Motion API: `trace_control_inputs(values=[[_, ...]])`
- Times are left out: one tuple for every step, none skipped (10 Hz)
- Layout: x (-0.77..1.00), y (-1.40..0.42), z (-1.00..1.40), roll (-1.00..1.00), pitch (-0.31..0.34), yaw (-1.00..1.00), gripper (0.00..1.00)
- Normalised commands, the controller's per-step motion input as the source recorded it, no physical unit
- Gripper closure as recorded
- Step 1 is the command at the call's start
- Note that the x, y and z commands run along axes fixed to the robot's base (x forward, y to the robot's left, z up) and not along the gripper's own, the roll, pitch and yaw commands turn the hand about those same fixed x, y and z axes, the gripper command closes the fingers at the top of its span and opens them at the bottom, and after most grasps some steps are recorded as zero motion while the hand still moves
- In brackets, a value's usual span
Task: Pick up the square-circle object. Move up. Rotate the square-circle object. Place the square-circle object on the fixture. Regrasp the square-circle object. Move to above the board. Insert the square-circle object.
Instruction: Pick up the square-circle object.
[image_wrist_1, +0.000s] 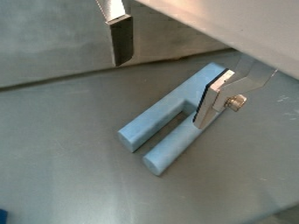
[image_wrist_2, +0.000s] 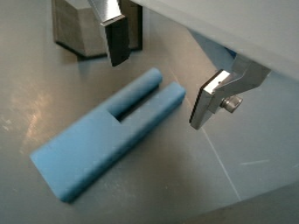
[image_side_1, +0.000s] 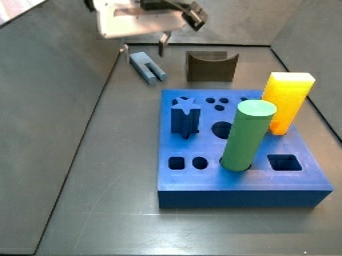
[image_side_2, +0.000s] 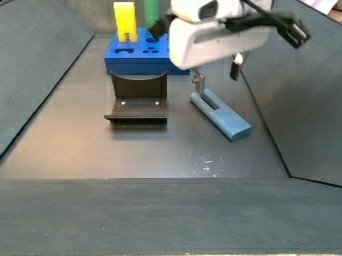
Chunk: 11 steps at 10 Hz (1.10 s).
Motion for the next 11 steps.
trace_control_inputs(values=[[0.05, -0.06, -0.53, -0.27, -0.147, 0.00, 0.00], [0.35, 0.00, -0.55, -0.27, -0.051, -0.03, 0.00], [0.42, 0.00, -0.53, -0.28, -0.014, -0.06, 0.00], [0.26, 0.00, -0.48, -0.30, -0.046, -0.13, 0.00], [0.03, 0.00, -0.44, -0.29, -0.089, -0.07, 0.00], [0.00, 0.00, -0.23, -0.17, -0.020, 0.00, 0.00], [0.00, 0.00, -0.11, -0.09, 0.000, 0.00, 0.00], [0.00, 0.00, -0.01, -0.01, 0.000, 0.00, 0.00], [0.00, 0.00, 0.00, 0.00, 0.000, 0.00, 0.00], [0.00, 0.00, 0.00, 0.00, 0.000, 0.00, 1.00], [0.00, 0.00, 0.00, 0.00, 0.000, 0.00, 1.00]])
